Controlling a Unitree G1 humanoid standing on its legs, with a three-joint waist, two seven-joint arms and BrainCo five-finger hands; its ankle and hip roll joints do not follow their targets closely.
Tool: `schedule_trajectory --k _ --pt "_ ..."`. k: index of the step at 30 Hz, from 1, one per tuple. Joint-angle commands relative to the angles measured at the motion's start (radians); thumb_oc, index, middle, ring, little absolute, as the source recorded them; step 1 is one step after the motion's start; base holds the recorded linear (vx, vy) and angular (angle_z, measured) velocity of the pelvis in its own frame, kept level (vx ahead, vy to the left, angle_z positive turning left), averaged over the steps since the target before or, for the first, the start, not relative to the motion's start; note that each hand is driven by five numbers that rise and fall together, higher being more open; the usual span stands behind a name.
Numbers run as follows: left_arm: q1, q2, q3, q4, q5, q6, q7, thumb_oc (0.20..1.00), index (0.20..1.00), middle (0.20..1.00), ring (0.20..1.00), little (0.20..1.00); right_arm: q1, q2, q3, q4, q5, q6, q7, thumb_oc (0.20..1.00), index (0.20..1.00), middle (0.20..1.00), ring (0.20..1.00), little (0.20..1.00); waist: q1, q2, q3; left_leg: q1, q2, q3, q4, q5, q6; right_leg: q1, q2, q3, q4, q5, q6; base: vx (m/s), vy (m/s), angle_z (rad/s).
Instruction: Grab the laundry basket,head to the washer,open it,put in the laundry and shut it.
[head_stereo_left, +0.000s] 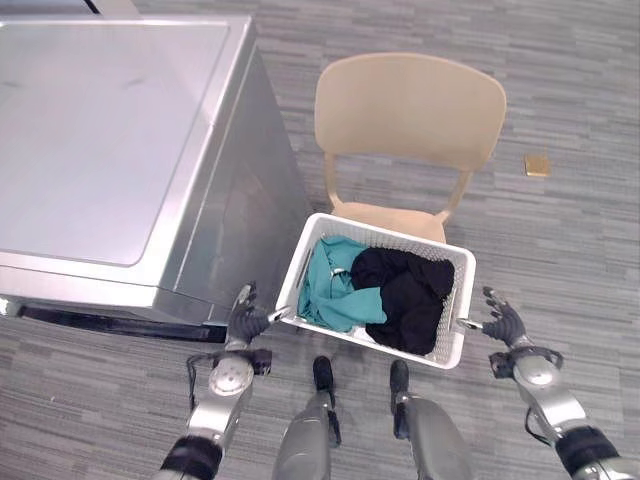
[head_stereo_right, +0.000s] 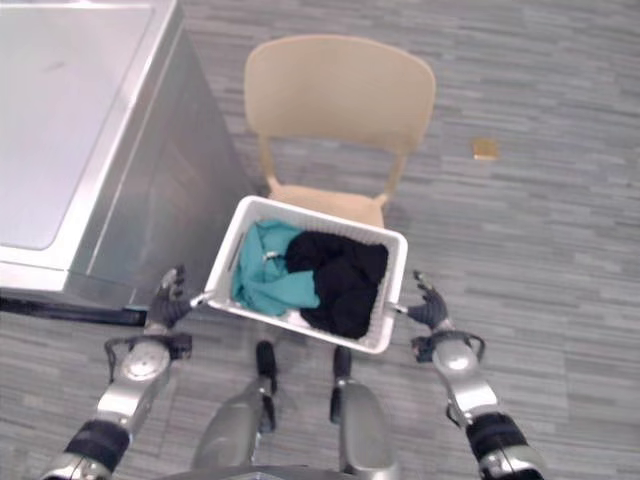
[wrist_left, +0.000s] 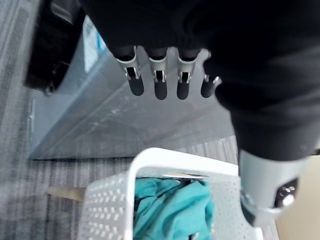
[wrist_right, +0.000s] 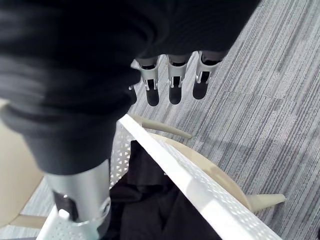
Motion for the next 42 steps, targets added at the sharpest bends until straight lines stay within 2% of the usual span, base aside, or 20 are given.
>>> schedule_trajectory --k 1,7,12,15,18,22,24,25,26,28,29,30,31,32,33,34,35,37,39,42 --pt "0.011 0.038 0.007 -0.002 0.006 -0.029 -0.054 1.0 1.0 1.0 1.0 1.0 0.03 -0.004 0.007 -0.013 -0.016 -0.05 0.048 1.0 1.0 1.0 1.0 1.0 0.016 -0.059 -0.071 0.009 -0.005 -0.017 0.06 -0.094 -0.022 0.058 -0.021 -0.019 -0.121 -0.025 0.064 0.0 -0.028 0.05" --pt "0.085 0.027 0.017 0.099 0.049 -0.005 -0.091 1.0 1.0 1.0 1.0 1.0 0.086 0.043 0.006 0.047 -0.041 -0.044 0.077 1.0 1.0 1.0 1.0 1.0 0.017 -0.061 -0.104 0.072 -0.005 -0.019 0.042 -0.1 -0.019 0.127 -0.018 -0.027 -0.143 -0.034 0.068 0.0 -0.006 0.07" --pt "0.094 -0.024 0.021 0.318 0.095 0.016 -0.083 1.0 1.0 1.0 1.0 1.0 0.118 0.102 0.035 0.169 -0.051 -0.032 0.084 1.0 1.0 1.0 1.0 1.0 0.019 -0.063 -0.149 0.133 -0.009 -0.018 0.05 -0.126 -0.015 0.204 -0.015 -0.029 -0.161 -0.051 0.067 0.05 -0.002 0.06" --pt "0.084 -0.038 0.018 0.376 0.103 0.014 -0.073 1.0 1.0 1.0 1.0 1.0 0.12 0.118 0.047 0.201 -0.049 -0.032 0.081 1.0 1.0 1.0 1.0 1.0 0.018 -0.063 -0.154 0.141 -0.01 -0.019 0.053 -0.131 -0.016 0.218 -0.014 -0.03 -0.166 -0.056 0.065 0.02 -0.001 0.01" --pt "0.066 -0.046 0.01 0.417 0.105 0.009 -0.055 1.0 1.0 1.0 1.0 1.0 0.118 0.131 0.066 0.215 -0.037 -0.037 0.075 1.0 1.0 1.0 1.0 1.0 0.015 -0.063 -0.143 0.125 -0.013 -0.025 0.073 -0.129 -0.018 0.215 -0.012 -0.029 -0.175 -0.054 0.061 -0.05 -0.002 0.04" --pt "0.026 -0.057 -0.004 0.417 0.094 0.001 -0.033 1.0 1.0 1.0 1.0 1.0 0.107 0.129 0.078 0.223 -0.016 -0.04 0.056 1.0 1.0 1.0 1.0 1.0 0.013 -0.065 -0.111 0.028 -0.02 -0.038 0.135 -0.127 -0.028 0.165 -0.03 -0.049 -0.182 -0.032 0.059 -0.2 0.043 0.23" --pt "0.016 -0.067 -0.014 0.416 0.099 -0.001 -0.028 1.0 1.0 1.0 1.0 1.0 0.105 0.131 0.073 0.232 -0.012 -0.036 0.046 1.0 1.0 1.0 1.0 1.0 0.006 -0.072 -0.107 0.026 -0.006 -0.027 0.151 -0.149 -0.03 0.141 -0.055 -0.063 -0.186 -0.011 0.066 -0.18 0.225 0.58" --pt "0.008 -0.076 -0.027 0.398 0.097 -0.002 -0.023 1.0 1.0 1.0 1.0 1.0 0.101 0.137 0.054 0.253 0.006 -0.03 0.038 1.0 1.0 1.0 1.0 1.0 -0.016 -0.082 -0.107 0.069 0.065 0.002 0.176 -0.178 -0.042 0.127 -0.101 -0.087 -0.197 0.016 0.083 -0.15 0.284 0.6" --pt "0.008 -0.075 -0.027 0.398 0.097 -0.002 -0.023 1.0 1.0 1.0 1.0 1.0 0.101 0.137 0.054 0.253 0.006 -0.03 0.038 1.0 1.0 1.0 1.0 1.0 -0.017 -0.084 -0.11 0.066 0.064 0.001 0.173 -0.174 -0.042 0.124 -0.103 -0.088 -0.197 0.017 0.083 -0.11 0.326 0.49" --pt "0.002 -0.082 -0.035 0.393 0.09 -0.003 -0.02 1.0 1.0 1.0 1.0 1.0 0.106 0.142 0.036 0.263 0.022 -0.028 0.033 1.0 1.0 1.0 1.0 1.0 -0.037 -0.082 -0.119 0.095 0.106 0.028 0.171 -0.167 -0.056 0.119 -0.133 -0.107 -0.202 0.028 0.096 -0.02 0.196 0.44" --pt "0.003 -0.083 -0.035 0.393 0.09 -0.003 -0.02 1.0 1.0 1.0 1.0 1.0 0.106 0.142 0.036 0.263 0.022 -0.028 0.033 1.0 1.0 1.0 1.0 1.0 -0.037 -0.079 -0.116 0.099 0.109 0.028 0.173 -0.171 -0.058 0.124 -0.13 -0.108 -0.201 0.025 0.096 0.0 0.333 0.49" --pt "-0.005 -0.087 -0.047 0.388 0.095 -0.001 -0.023 1.0 1.0 1.0 1.0 1.0 0.131 0.155 0.012 0.257 0.033 -0.024 0.034 1.0 1.0 1.0 1.0 1.0 -0.064 -0.065 -0.131 0.148 0.136 0.092 0.116 -0.159 -0.078 0.122 -0.156 -0.138 -0.208 0.035 0.113 0.01 0.368 0.61" --pt "-0.011 -0.091 -0.055 0.393 0.103 -0.001 -0.026 1.0 1.0 1.0 1.0 1.0 0.138 0.164 0.006 0.253 0.04 -0.023 0.037 1.0 1.0 1.0 1.0 1.0 -0.072 -0.061 -0.138 0.161 0.134 0.108 0.089 -0.163 -0.085 0.12 -0.169 -0.148 -0.214 0.043 0.125 -0.02 0.767 1.04" --pt "-0.036 -0.087 -0.074 0.407 0.126 -0.005 -0.025 1.0 1.0 1.0 1.0 1.0 0.13 0.188 0.006 0.25 0.055 -0.015 0.045 1.0 1.0 1.0 1.0 1.0 -0.076 -0.081 -0.135 0.147 0.08 0.099 0.103 -0.202 -0.064 0.109 -0.228 -0.139 -0.212 0.099 0.157 -0.02 0.535 0.92" --pt "-0.036 -0.087 -0.074 0.407 0.126 -0.005 -0.025 1.0 1.0 1.0 1.0 1.0 0.13 0.188 0.006 0.25 0.055 -0.015 0.045 1.0 1.0 1.0 1.0 1.0 -0.076 -0.082 -0.135 0.147 0.079 0.099 0.103 -0.203 -0.063 0.109 -0.228 -0.139 -0.212 0.099 0.157 -0.05 0.623 0.7" --pt "-0.04 -0.068 -0.073 0.385 0.137 -0.005 -0.026 1.0 1.0 1.0 1.0 1.0 0.127 0.207 0.013 0.251 0.055 -0.012 0.049 1.0 1.0 1.0 1.0 1.0 -0.066 -0.096 -0.128 0.136 0.044 0.096 0.118 -0.233 -0.04 0.098 -0.26 -0.129 -0.196 0.107 0.169 -0.04 0.282 0.08" --pt "-0.042 -0.059 -0.071 0.378 0.14 -0.002 -0.026 1.0 1.0 1.0 1.0 1.0 0.126 0.217 0.014 0.254 0.057 -0.006 0.049 1.0 1.0 1.0 1.0 1.0 -0.062 -0.097 -0.122 0.131 0.033 0.089 0.124 -0.239 -0.03 0.088 -0.264 -0.114 -0.175 0.103 0.164 -0.06 0.36 0.16" --pt "-0.049 -0.046 -0.064 0.376 0.128 -0.004 -0.016 1.0 1.0 1.0 1.0 1.0 0.116 0.23 0.025 0.252 0.064 -0.003 0.044 1.0 1.0 1.0 1.0 1.0 -0.061 -0.093 -0.11 0.118 0.013 0.078 0.131 -0.238 -0.009 0.066 -0.233 -0.058 -0.1 0.069 0.147 -0.04 0.234 0.12" --pt "-0.042 -0.045 -0.06 0.378 0.124 -0.003 -0.021 1.0 1.0 1.0 1.0 1.0 0.116 0.232 0.038 0.246 0.068 -0.002 0.05 1.0 1.0 1.0 1.0 1.0 -0.062 -0.082 -0.117 0.128 -0.015 0.058 0.104 -0.231 0.01 0.061 -0.165 -0.004 -0.044 0.021 0.131 0.04 0.253 0.1" --pt "-0.025 -0.053 -0.055 0.387 0.121 0.001 -0.026 1.0 1.0 1.0 1.0 1.0 0.101 0.22 0.07 0.233 0.077 -0.008 0.064 1.0 1.0 1.0 1.0 1.0 -0.055 -0.067 -0.12 0.155 -0.052 0.028 0.061 -0.221 0.03 0.049 -0.066 0.017 0.003 -0.03 0.109 0.11 0.176 0.33"
